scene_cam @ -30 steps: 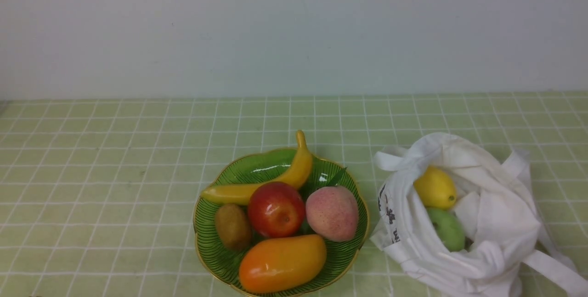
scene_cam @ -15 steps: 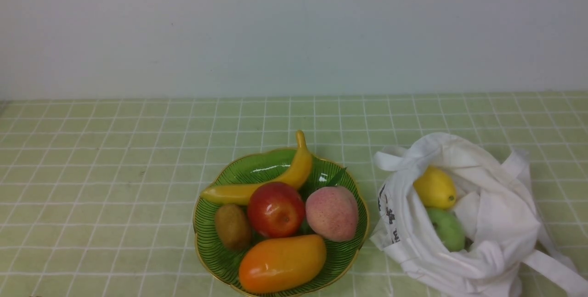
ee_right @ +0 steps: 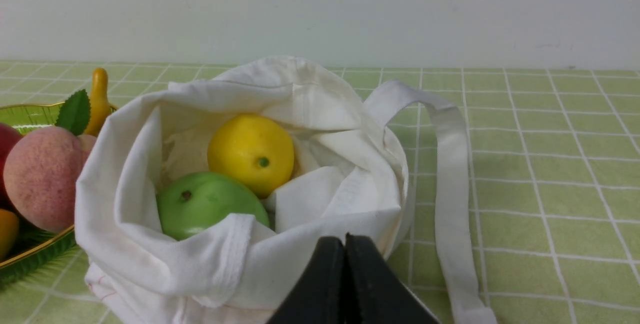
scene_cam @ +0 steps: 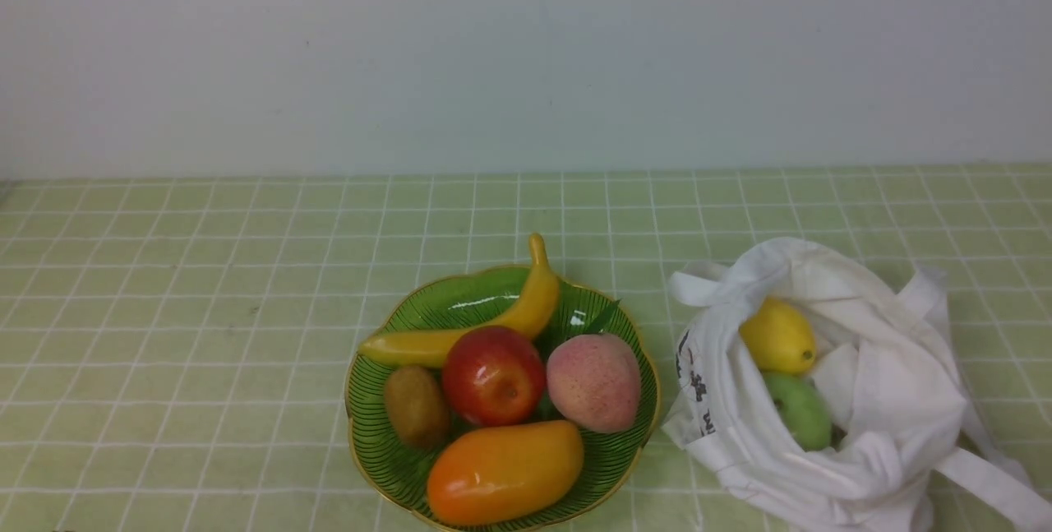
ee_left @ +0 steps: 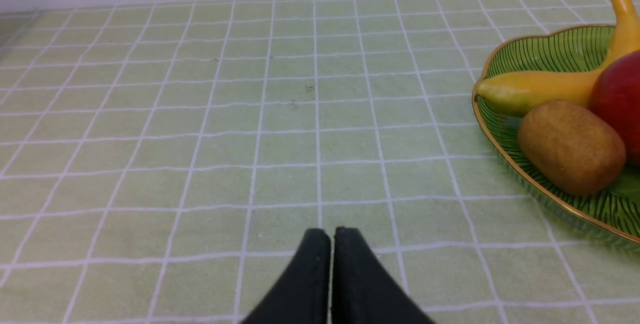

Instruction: Take the fruit out of the bag on the green coffee tablecloth and place them on the plate.

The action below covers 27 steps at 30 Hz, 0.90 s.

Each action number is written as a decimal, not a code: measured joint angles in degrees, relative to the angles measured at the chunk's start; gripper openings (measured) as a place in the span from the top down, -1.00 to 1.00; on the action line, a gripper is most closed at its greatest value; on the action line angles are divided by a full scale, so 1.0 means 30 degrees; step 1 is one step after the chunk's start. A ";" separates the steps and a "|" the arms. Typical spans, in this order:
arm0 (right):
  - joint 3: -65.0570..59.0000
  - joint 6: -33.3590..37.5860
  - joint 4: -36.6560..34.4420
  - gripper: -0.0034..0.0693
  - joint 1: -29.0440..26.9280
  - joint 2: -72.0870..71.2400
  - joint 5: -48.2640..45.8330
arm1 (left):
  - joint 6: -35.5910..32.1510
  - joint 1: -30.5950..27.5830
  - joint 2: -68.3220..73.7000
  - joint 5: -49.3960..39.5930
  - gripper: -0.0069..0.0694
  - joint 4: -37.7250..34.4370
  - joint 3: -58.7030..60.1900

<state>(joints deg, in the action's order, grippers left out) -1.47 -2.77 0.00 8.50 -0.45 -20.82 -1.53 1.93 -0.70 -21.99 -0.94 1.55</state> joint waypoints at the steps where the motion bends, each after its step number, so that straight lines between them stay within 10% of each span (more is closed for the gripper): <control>1: 0.0000 0.0000 0.0000 0.95 0.0000 0.0000 0.0000 | 0.0000 0.0000 0.0000 0.0000 0.84 0.0000 0.0000; 27: 0.0000 -0.0343 0.0000 0.95 0.0000 0.0000 0.0000 | 0.0000 0.0000 0.0000 0.0000 0.84 0.0000 0.0000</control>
